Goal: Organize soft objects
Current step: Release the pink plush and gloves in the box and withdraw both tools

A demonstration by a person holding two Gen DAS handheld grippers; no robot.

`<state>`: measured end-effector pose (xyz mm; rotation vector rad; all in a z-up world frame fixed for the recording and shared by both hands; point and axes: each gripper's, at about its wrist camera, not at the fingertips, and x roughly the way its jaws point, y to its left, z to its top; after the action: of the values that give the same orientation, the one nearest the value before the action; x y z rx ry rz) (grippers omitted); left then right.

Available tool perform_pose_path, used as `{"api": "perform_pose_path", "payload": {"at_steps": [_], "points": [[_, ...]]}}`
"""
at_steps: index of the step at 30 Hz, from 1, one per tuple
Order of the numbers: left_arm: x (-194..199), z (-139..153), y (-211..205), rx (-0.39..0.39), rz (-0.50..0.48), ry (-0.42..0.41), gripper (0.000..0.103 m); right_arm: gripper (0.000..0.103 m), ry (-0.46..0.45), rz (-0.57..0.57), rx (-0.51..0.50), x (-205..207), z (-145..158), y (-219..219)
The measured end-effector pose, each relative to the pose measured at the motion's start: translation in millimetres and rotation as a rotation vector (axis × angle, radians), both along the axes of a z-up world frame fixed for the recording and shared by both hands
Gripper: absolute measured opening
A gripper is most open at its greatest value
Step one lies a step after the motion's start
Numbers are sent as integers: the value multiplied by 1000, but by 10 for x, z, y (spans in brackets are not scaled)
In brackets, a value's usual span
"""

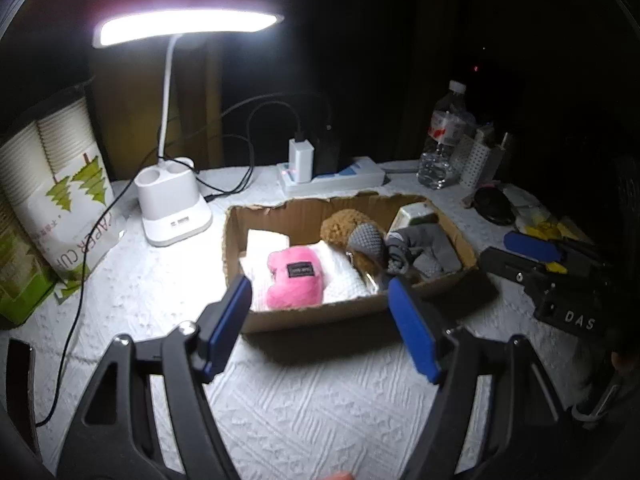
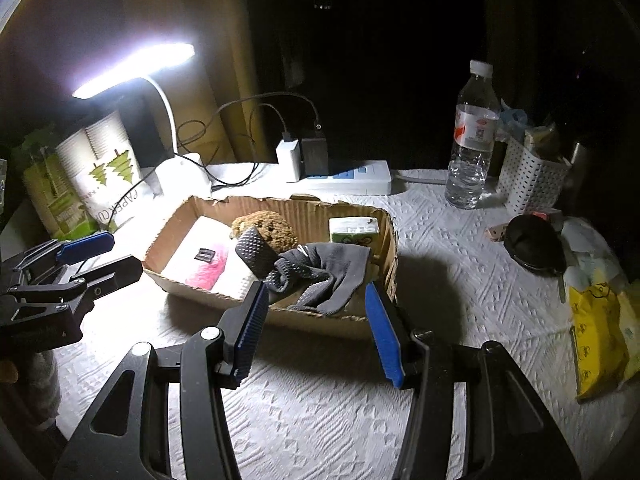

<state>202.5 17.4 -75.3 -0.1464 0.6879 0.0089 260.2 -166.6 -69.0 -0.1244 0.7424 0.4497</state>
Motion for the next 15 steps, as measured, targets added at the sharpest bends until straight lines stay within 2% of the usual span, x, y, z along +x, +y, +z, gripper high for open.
{"api": "perform_pose_path", "payload": {"at_steps": [15], "points": [[-526,244,-69,6,0,-77,73,53,-69,0,7,-546,238,-36]]}}
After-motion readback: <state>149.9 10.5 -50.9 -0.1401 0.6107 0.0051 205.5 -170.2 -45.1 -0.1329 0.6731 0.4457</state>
